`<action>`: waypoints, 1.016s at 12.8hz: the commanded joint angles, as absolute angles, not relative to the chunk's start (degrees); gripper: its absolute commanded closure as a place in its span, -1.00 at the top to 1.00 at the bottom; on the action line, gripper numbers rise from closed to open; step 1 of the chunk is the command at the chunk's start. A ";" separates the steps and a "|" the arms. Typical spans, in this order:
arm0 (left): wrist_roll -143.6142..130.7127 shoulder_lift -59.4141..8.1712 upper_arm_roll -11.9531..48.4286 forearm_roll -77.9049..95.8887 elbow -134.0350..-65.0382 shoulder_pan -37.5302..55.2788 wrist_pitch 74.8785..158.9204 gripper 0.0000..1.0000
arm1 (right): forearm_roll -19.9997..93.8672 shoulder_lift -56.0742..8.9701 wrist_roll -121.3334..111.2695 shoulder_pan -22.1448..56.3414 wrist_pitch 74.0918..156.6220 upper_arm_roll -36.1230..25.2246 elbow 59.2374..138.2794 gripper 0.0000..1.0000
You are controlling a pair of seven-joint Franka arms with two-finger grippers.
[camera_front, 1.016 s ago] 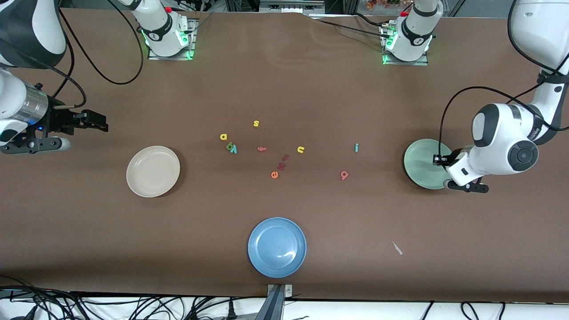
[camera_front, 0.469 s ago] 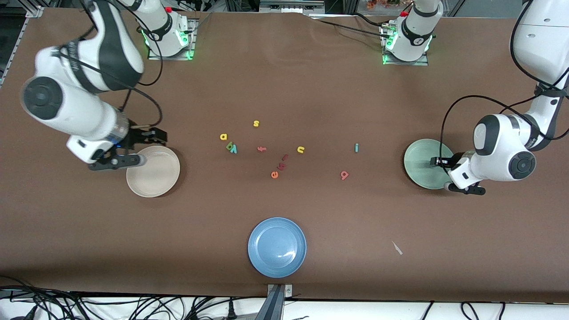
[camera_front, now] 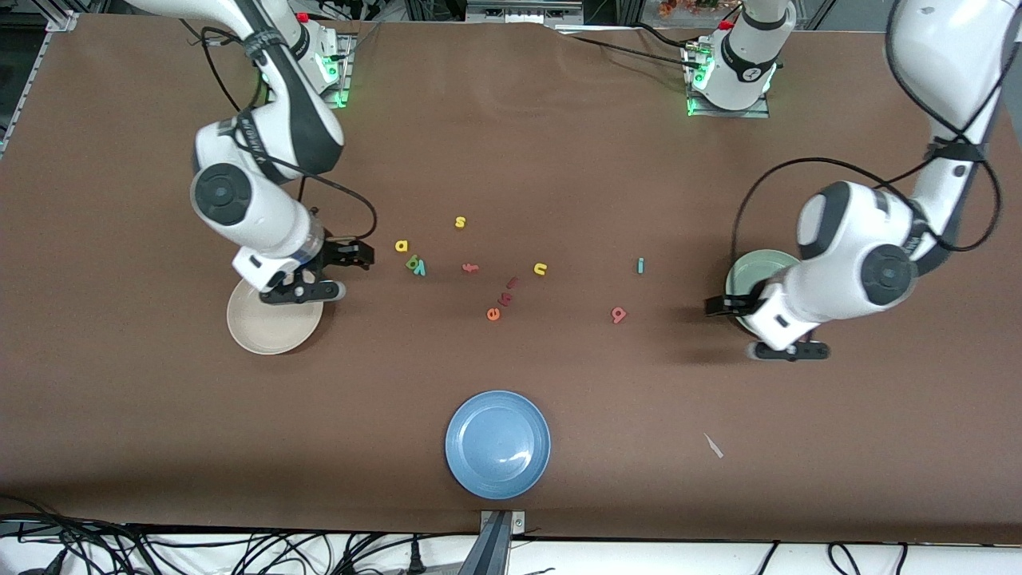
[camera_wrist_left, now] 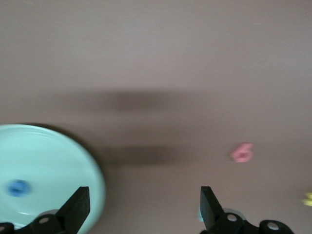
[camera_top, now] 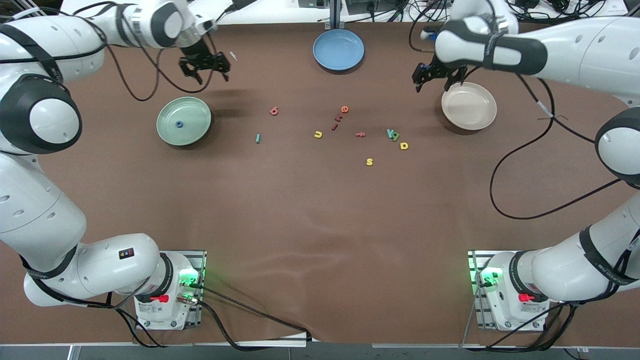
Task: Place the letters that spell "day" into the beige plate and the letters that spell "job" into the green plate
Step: 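Grasp the pink b with the left gripper while the right gripper reaches letters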
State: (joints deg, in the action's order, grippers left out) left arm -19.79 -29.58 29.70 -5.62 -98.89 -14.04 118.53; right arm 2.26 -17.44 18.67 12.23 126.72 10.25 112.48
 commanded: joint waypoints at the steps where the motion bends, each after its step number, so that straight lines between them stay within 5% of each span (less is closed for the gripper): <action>1: -32.64 -36.71 28.74 -5.53 -91.44 -4.86 118.82 0.99 | 1.76 -15.56 26.69 11.78 135.59 13.09 121.09 0.99; 5: -44.56 -43.85 24.45 -9.21 -88.77 3.75 129.72 0.98 | 1.76 -15.99 30.57 11.78 143.85 14.32 127.95 0.99; 13: -43.95 -45.88 21.80 -14.33 -89.21 6.06 129.38 0.70 | -0.43 -20.55 32.08 15.55 153.62 14.94 133.24 0.99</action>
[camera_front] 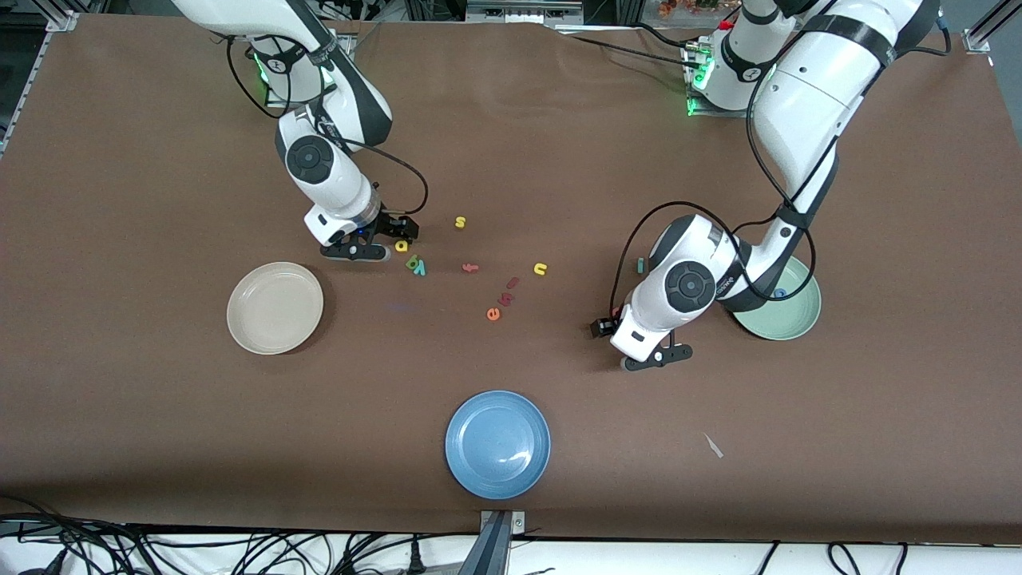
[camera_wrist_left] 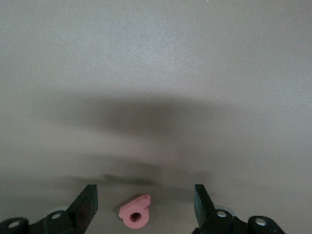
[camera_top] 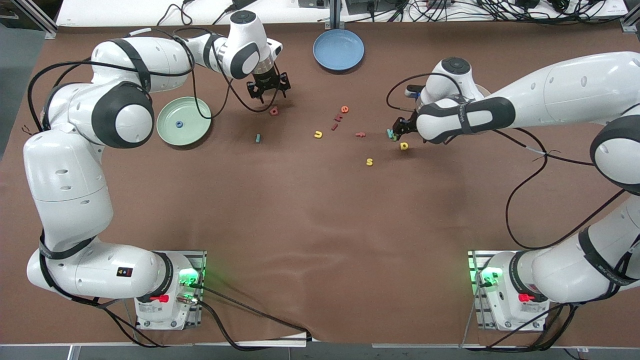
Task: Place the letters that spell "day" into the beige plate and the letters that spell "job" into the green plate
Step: 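Grasp the pink b with the left gripper while the right gripper reaches letters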
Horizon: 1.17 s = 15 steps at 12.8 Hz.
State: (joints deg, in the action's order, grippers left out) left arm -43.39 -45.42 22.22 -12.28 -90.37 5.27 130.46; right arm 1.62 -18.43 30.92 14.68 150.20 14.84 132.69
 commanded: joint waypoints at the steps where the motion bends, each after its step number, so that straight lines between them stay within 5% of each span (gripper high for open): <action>1: -43.95 -45.88 21.80 -14.67 -89.38 6.33 129.29 0.70 | -1.40 -21.44 32.08 15.64 154.42 14.94 133.24 0.99; 4: -43.95 -46.14 21.80 -15.03 -90.43 7.47 129.02 0.70 | -4.12 -22.41 32.17 15.64 154.51 14.85 133.24 0.98; 7: -43.68 -46.23 21.80 -15.03 -91.05 7.38 129.02 0.33 | -5.10 -23.03 32.17 15.64 154.95 14.68 133.24 0.74; 13: -41.13 -46.23 21.80 -15.03 -91.14 6.59 128.50 0.34 | -5.45 -24.25 32.17 15.64 156.44 14.50 133.24 0.22; 15: -41.13 -46.23 21.80 -15.03 -91.23 6.59 128.50 0.09 | -5.54 -24.26 32.08 15.64 156.45 14.41 133.16 -0.04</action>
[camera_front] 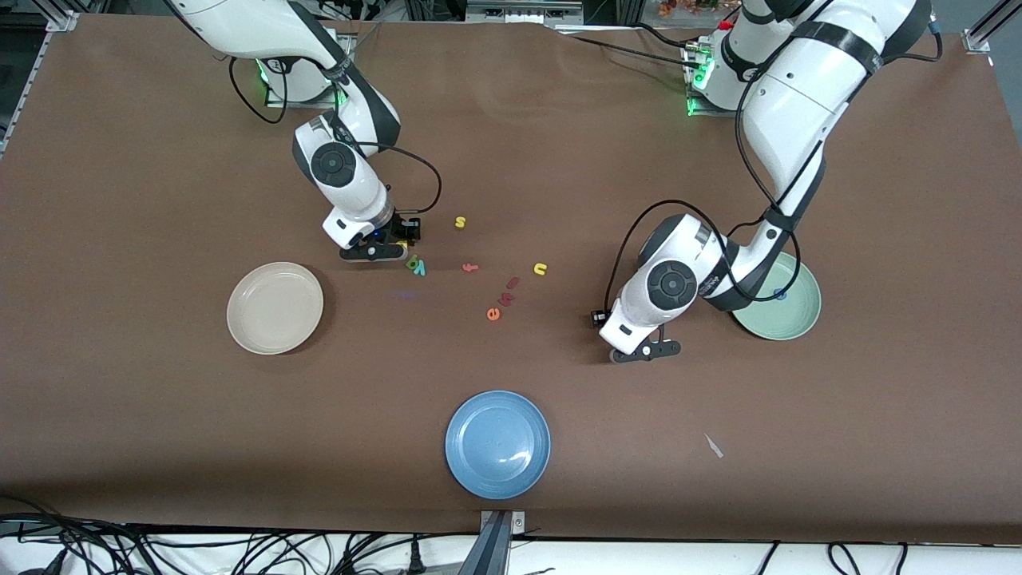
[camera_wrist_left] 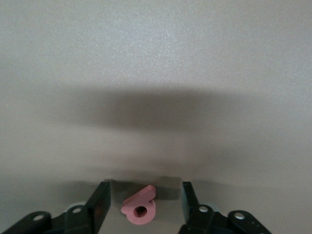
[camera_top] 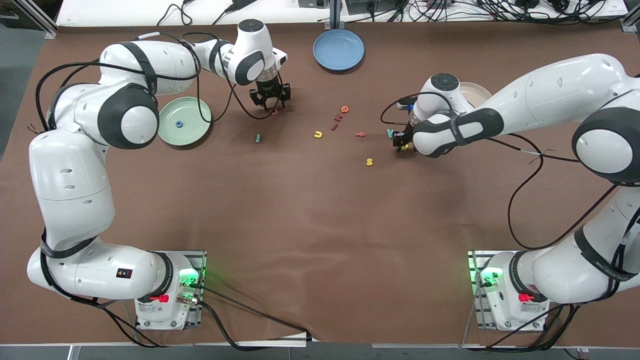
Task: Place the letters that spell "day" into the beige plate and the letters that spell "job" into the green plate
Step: 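Grasp the pink b with the left gripper while the right gripper reaches letters, then grasp the yellow letter with the right gripper while the left gripper carries pink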
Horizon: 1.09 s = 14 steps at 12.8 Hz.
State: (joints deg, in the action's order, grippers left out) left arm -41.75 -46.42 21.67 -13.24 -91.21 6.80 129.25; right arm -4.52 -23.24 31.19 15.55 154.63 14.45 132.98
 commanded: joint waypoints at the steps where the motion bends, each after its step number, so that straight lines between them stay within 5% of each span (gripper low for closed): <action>1: -41.13 -46.23 21.80 -15.03 -91.32 6.59 128.50 -0.11 | -5.62 -24.26 32.08 15.64 156.45 14.24 133.07 -0.10; 6: -41.13 -46.14 21.80 -15.03 -91.41 6.42 128.50 -0.67 | -6.86 -24.26 31.99 15.64 156.36 13.36 132.98 -0.36; 11: -41.22 -46.14 21.80 -14.94 -91.41 6.50 128.50 -0.70 | -7.21 -21.02 28.06 15.12 154.26 11.61 132.72 -0.45; 14: -41.83 -46.14 21.80 -14.94 -91.41 6.50 128.50 -0.98 | -7.21 -15.57 17.35 12.75 144.95 7.75 130.61 -0.45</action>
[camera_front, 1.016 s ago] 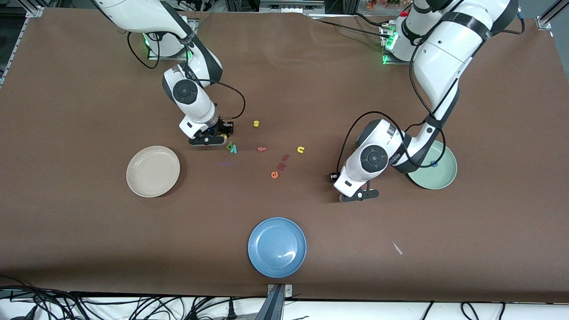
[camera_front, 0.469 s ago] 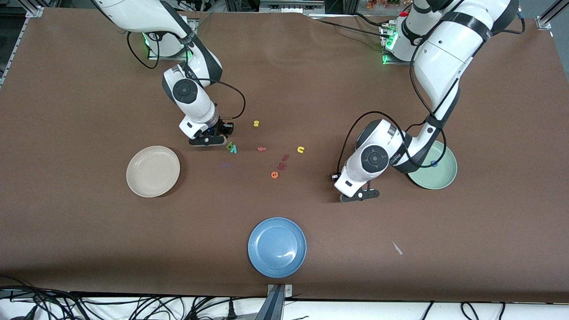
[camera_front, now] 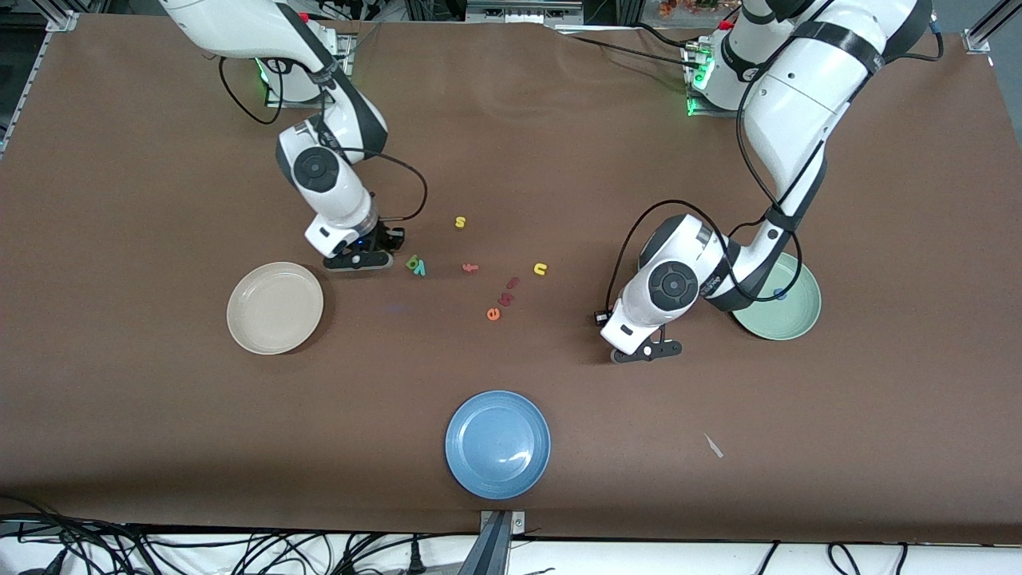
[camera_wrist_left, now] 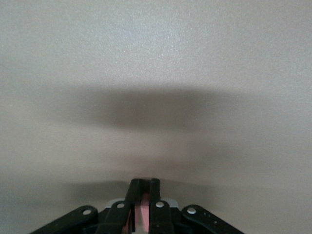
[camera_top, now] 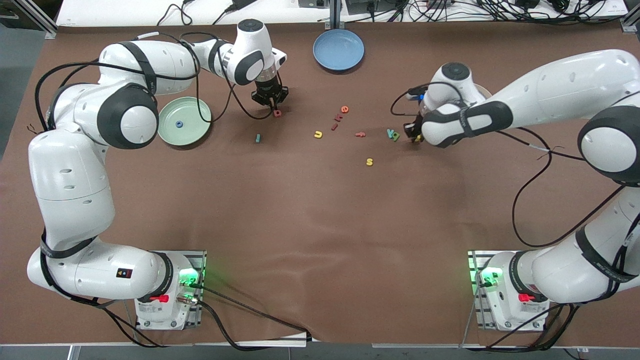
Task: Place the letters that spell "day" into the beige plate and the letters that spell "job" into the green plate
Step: 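Grasp the yellow letter with the right gripper while the left gripper carries pink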
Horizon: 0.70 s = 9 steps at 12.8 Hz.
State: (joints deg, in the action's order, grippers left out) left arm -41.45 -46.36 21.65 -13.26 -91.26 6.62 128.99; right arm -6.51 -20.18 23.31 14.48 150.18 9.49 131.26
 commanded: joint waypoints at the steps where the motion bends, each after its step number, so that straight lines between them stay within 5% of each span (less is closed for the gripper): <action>1: -41.84 -46.14 21.88 -14.94 -91.41 6.50 128.50 -1.00 | -7.12 -14.43 11.92 11.61 142.93 6.17 129.82 -0.45; 6: -42.01 -45.71 21.88 -14.24 -90.88 6.42 127.80 -1.00 | -6.07 -15.28 -11.66 10.28 138.60 -5.52 123.84 -0.41; 8: -41.84 -44.48 21.88 -13.98 -90.00 5.63 125.08 -1.00 | -5.37 -16.08 -12.13 9.93 139.13 -5.98 123.84 0.19; 9: -41.31 -43.17 22.32 -13.97 -89.74 4.41 122.81 -1.00 | -5.19 -16.08 -12.04 9.93 139.04 -5.98 123.84 0.29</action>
State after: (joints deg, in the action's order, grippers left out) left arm -41.56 -46.03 21.71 -13.26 -90.10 6.23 126.91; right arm -6.38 -14.98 -10.95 9.62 139.49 -6.32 124.95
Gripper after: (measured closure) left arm 0.947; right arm 0.564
